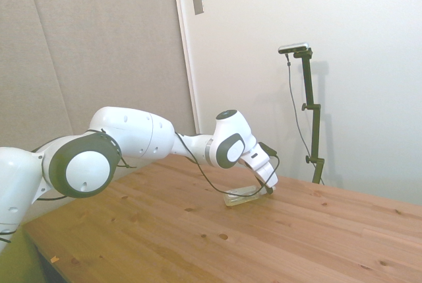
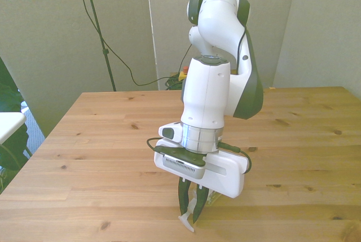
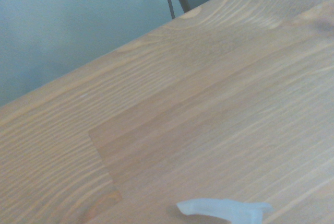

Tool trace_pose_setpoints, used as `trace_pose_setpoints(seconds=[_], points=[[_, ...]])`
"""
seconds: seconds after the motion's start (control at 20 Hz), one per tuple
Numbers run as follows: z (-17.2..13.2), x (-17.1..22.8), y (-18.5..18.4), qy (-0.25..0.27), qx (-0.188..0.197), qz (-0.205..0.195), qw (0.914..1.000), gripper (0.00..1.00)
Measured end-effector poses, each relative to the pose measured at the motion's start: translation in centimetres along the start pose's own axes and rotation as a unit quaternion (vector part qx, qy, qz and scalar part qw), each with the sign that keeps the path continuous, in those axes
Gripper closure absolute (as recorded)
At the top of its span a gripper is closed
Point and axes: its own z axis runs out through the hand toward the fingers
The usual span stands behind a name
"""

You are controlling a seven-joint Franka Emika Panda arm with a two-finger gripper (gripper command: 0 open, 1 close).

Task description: Stand the sanitizer

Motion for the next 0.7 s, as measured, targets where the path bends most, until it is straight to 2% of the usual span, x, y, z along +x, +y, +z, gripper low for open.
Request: trace_pose_setpoints(seconds=[0.15, 0.4, 0.7], points=[[-1.6, 0.5, -0.8, 0.006, 0.018, 0.002, 0.9998, 1.0], [-6.7, 0.5, -2.2, 0.02, 0.068, -0.001, 0.9975, 1.0], [-11.8, -2.4, -0.6, 0.054, 0.125, -0.034, 0.9901, 1.0]])
